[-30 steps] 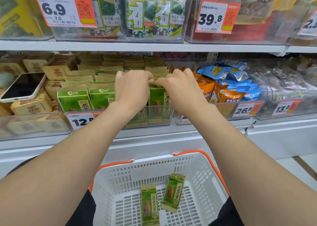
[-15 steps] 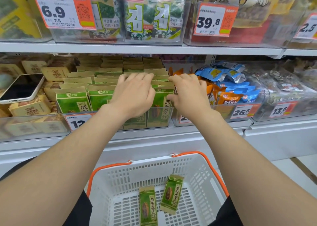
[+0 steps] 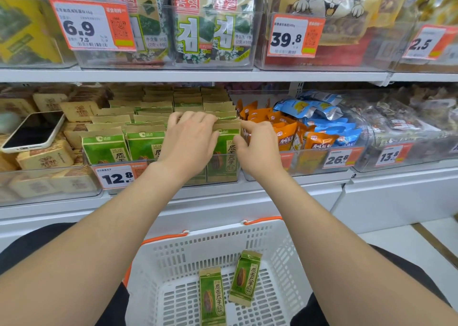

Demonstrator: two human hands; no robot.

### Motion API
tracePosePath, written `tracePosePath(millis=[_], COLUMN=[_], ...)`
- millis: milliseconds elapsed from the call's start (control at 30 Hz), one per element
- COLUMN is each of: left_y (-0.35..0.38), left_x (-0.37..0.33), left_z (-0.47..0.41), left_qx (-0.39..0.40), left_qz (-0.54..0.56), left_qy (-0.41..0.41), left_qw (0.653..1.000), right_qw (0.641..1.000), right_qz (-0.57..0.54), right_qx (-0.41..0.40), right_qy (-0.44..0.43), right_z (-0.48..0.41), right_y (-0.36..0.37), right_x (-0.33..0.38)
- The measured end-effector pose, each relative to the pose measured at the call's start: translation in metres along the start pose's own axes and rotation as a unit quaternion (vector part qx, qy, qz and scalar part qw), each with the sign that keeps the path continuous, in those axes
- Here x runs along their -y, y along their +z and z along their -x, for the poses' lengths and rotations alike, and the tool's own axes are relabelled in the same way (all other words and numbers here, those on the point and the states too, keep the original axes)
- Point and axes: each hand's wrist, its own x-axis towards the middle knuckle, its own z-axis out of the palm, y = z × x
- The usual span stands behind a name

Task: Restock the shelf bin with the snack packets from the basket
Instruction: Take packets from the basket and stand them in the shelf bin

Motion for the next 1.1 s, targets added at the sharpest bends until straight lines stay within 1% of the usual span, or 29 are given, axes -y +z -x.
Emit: tracePosePath(millis=[67, 133, 200, 267, 333, 367, 400, 433, 467, 500, 533, 600, 633, 667, 700, 733, 767, 867, 1033, 1100], left_y=[0.001, 0.003, 0.005, 0.008, 0.007, 0.006, 0.005, 0.005, 0.007, 0.01, 0.017, 0.034, 0.044, 0.055, 0.065, 0.076, 0.087, 0.122, 0.178, 0.199], left_x=[-0.001, 0.0, 0.0, -0.002, -0.006, -0.009, -0.012, -0.014, -0.017, -0.021, -0.025, -0.036, -0.041, -0.046, -0.05, -0.053, -0.055, -0.061, -0.076, -0.08], left_z=[0.001, 0.001, 0.003, 0.005, 0.007, 0.008, 0.009, 0.012, 0.016, 0.021, 0.028, 0.043, 0.05, 0.058, 0.064, 0.07, 0.075, 0.091, 0.115, 0.121], left_qx=[-0.012, -0.016, -0.027, -0.055, -0.106, -0.135, -0.157, -0.161, -0.143, -0.108, -0.057, 0.107, 0.194, 0.266, 0.326, 0.372, 0.413, 0.503, 0.591, 0.605], left_qz=[-0.002, 0.003, 0.008, 0.009, 0.018, 0.027, 0.036, 0.043, 0.052, 0.062, 0.064, 0.026, 0.001, -0.016, -0.03, -0.039, -0.048, -0.058, -0.023, -0.015], left_qy=[-0.003, -0.001, 0.004, 0.023, 0.056, 0.077, 0.103, 0.132, 0.155, 0.166, 0.167, 0.152, 0.144, 0.147, 0.156, 0.166, 0.173, 0.183, 0.184, 0.176], left_qw=[1.0, 1.0, 1.0, 0.998, 0.993, 0.988, 0.982, 0.977, 0.976, 0.978, 0.982, 0.982, 0.97, 0.953, 0.932, 0.912, 0.893, 0.843, 0.785, 0.776], right_qw=[1.0, 0.999, 0.999, 1.0, 0.996, 0.995, 0.996, 0.998, 0.997, 0.99, 0.974, 0.92, 0.887, 0.856, 0.833, 0.819, 0.813, 0.793, 0.756, 0.751], right_qz=[-0.007, 0.011, 0.037, 0.025, 0.021, 0.028, 0.033, 0.041, 0.062, 0.092, 0.136, 0.234, 0.272, 0.299, 0.315, 0.325, 0.33, 0.338, 0.343, 0.342], right_qx=[0.02, 0.044, 0.038, -0.015, -0.083, -0.091, -0.069, -0.023, 0.037, 0.107, 0.179, 0.316, 0.374, 0.422, 0.454, 0.472, 0.479, 0.506, 0.556, 0.564], right_qy=[-0.004, -0.002, 0.0, 0.0, -0.025, -0.036, -0.037, -0.03, -0.016, -0.002, 0.008, 0.009, 0.01, 0.019, 0.025, 0.027, 0.024, 0.01, 0.028, 0.042], right_z=[-0.002, -0.003, -0.001, 0.008, 0.021, 0.026, 0.029, 0.032, 0.034, 0.037, 0.041, 0.055, 0.063, 0.071, 0.08, 0.088, 0.096, 0.116, 0.13, 0.127], right_y=[-0.001, -0.005, -0.009, -0.013, -0.016, -0.019, -0.022, -0.026, -0.03, -0.034, -0.037, -0.038, -0.038, -0.036, -0.033, -0.03, -0.026, -0.001, 0.027, 0.03], right_x=[-0.003, -0.006, -0.008, -0.002, 0.006, 0.008, 0.009, 0.009, 0.008, 0.005, 0.002, -0.009, -0.016, -0.024, -0.032, -0.039, -0.046, -0.074, -0.112, -0.12])
